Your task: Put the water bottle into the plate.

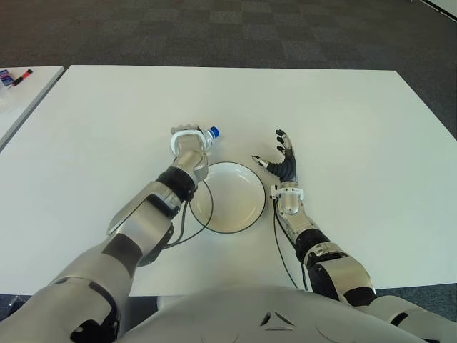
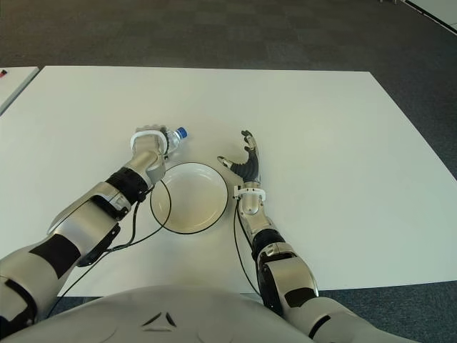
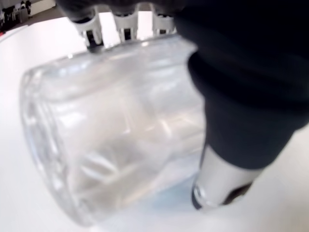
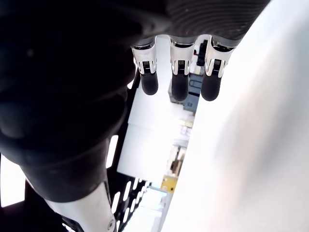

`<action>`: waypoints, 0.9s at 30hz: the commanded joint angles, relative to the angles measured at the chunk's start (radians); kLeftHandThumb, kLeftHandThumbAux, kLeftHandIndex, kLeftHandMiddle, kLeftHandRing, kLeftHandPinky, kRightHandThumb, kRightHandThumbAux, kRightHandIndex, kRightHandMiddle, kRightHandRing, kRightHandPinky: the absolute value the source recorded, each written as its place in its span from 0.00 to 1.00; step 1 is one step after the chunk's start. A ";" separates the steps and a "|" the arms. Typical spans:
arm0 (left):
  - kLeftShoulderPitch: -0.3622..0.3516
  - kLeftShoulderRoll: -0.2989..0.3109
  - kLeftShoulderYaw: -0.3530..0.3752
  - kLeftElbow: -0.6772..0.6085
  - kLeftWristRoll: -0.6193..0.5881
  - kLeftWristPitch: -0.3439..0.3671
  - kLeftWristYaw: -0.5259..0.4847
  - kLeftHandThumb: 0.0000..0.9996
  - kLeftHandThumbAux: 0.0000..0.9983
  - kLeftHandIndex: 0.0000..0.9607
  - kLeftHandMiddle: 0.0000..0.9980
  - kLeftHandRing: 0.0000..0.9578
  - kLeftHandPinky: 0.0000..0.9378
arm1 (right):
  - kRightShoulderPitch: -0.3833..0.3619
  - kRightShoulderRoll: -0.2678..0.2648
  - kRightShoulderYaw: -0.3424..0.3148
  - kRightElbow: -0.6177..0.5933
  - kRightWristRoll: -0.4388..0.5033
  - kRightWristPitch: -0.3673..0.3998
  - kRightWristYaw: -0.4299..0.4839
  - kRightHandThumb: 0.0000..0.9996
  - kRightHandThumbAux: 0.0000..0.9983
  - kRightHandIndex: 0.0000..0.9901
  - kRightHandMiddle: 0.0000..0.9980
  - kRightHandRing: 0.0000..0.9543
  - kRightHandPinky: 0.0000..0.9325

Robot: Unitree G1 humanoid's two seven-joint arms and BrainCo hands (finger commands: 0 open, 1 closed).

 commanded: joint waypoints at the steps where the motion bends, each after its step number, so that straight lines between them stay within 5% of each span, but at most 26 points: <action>1: -0.019 0.004 -0.021 0.032 -0.015 -0.003 -0.019 0.00 0.93 0.00 0.02 0.01 0.08 | 0.043 0.004 -0.008 0.047 0.013 0.028 0.010 0.00 0.92 0.13 0.10 0.11 0.16; 27: -0.009 0.003 -0.024 -0.025 -0.033 0.033 0.015 0.00 0.92 0.02 0.03 0.03 0.09 | 0.037 0.005 -0.023 0.059 0.020 0.011 0.006 0.00 0.95 0.16 0.12 0.13 0.19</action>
